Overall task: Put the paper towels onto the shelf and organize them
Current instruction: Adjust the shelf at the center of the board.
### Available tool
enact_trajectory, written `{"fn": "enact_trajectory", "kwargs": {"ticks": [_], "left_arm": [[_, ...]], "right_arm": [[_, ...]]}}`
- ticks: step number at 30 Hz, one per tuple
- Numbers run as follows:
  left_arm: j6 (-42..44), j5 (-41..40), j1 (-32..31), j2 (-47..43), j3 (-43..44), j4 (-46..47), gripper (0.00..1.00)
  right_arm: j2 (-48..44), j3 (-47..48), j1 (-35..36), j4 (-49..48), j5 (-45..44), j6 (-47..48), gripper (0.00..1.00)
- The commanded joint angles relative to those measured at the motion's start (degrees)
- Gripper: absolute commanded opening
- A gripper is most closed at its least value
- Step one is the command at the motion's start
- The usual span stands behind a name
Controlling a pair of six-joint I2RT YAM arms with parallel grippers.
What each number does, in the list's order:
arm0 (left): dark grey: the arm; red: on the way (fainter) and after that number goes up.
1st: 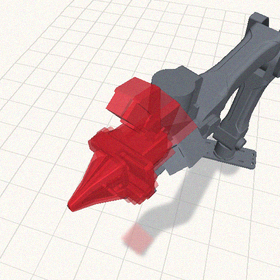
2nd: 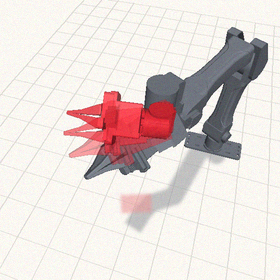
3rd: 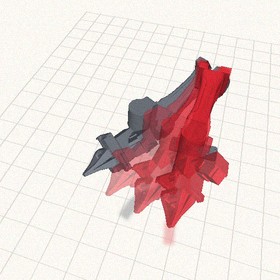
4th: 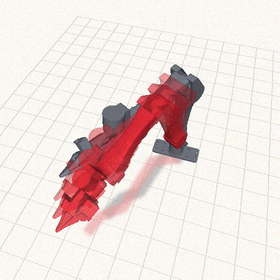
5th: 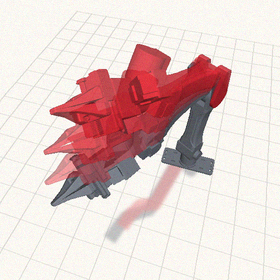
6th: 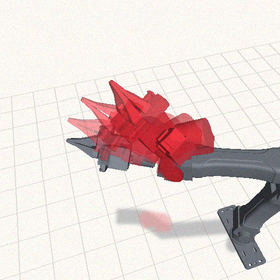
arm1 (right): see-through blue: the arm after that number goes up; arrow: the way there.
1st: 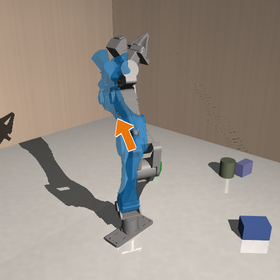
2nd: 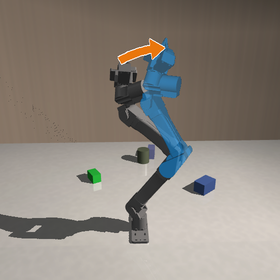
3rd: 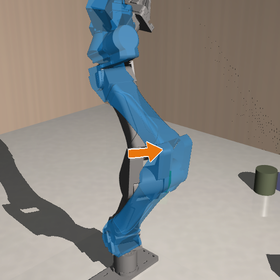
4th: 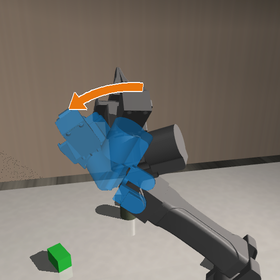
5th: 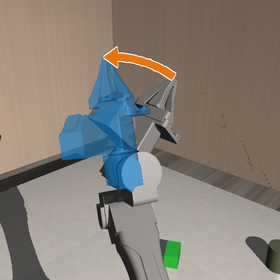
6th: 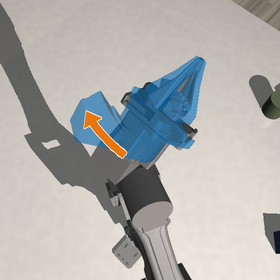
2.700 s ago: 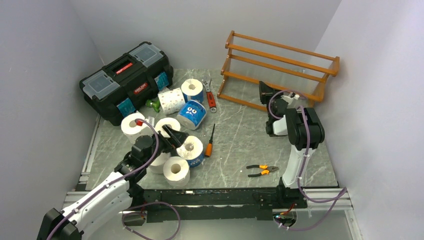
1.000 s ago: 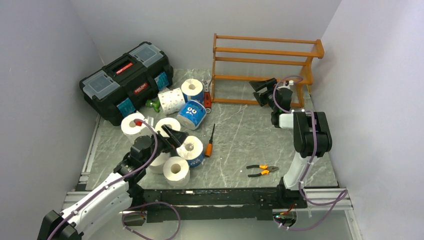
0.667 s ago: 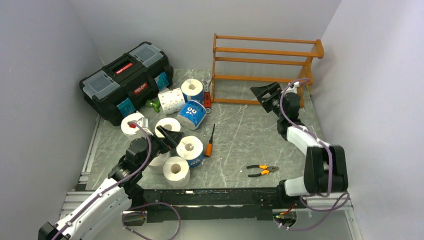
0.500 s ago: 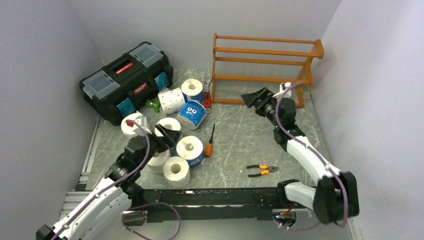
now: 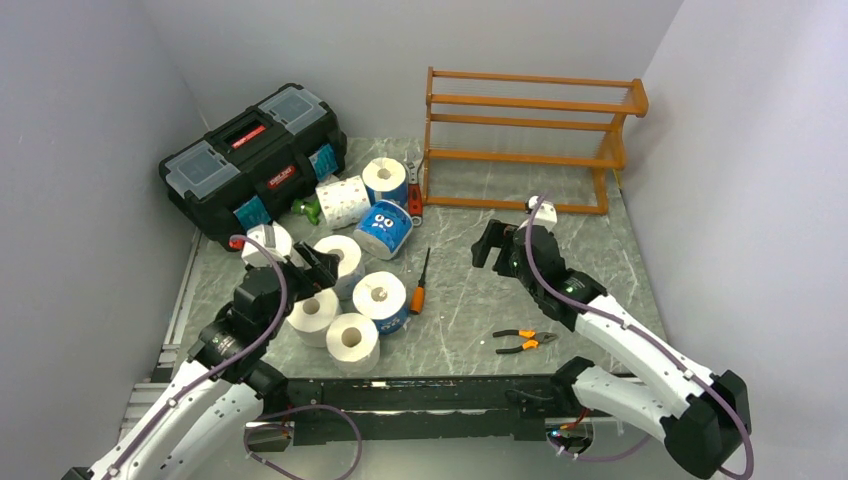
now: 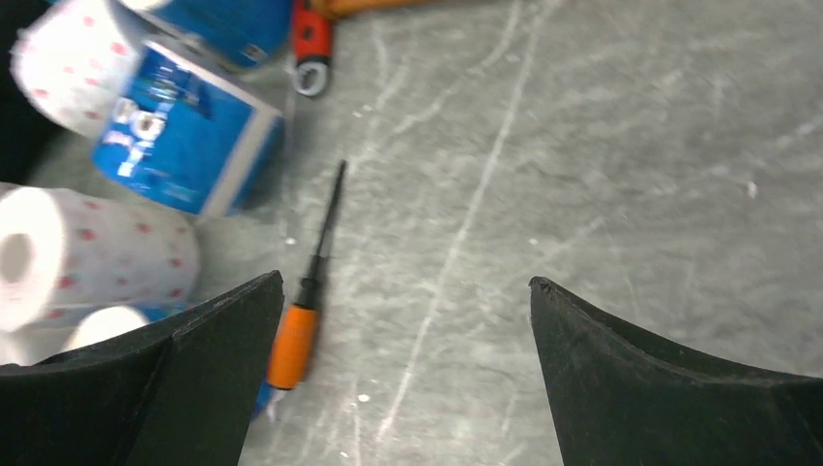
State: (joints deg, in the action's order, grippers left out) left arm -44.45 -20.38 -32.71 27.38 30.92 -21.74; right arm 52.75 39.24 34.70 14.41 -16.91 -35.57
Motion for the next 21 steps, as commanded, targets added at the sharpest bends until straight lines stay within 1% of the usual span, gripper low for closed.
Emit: {"fn": "enact_trajectory", "kwargs": {"ticks": [1,3,6,13,17,19,21], "left_arm": [[4.6,-3.6,0.0,-0.2,3.8,-4.9,0.99],[4.6,-3.6,0.0,-0.2,4.2,-6.5,0.99],[3.1,-4.9,0.0,-0.7,4.1,-8.9,1.00],[0.2,-7.3,0.1,-1.7,5.9,-15.6,0.99],[-0.8,-7.7,0.0,-6.6,2.7,-13.5,1.00],[-1.7,-7.8,0.1,-9.1,0.6,-12.3,0.99],[1.0,-5.7,0.0,-10.5,-0.3,-10.9,0.99]], "right_arm": [[1.6,1.4,0.2,3.4,-5.4,-0.9,1.00],[1.3,-0.8,0.1,0.4,-5.4,-1.9,1.00],[0.8,-2.5,-0.1,-4.2,0.1,-0.6,1.00],[2.7,-3.5,-0.1,-8.3,8.8,0.0,0.99],[4.7,-3.5,-0.1,-10.2,11.9,-1.1,0.99],[5.6,-2.7,-0.2,-10.9,17.0,1.0,0.99],[6.2,-1.8,0.1,-12.1,24.9,3.5,0.97]]}}
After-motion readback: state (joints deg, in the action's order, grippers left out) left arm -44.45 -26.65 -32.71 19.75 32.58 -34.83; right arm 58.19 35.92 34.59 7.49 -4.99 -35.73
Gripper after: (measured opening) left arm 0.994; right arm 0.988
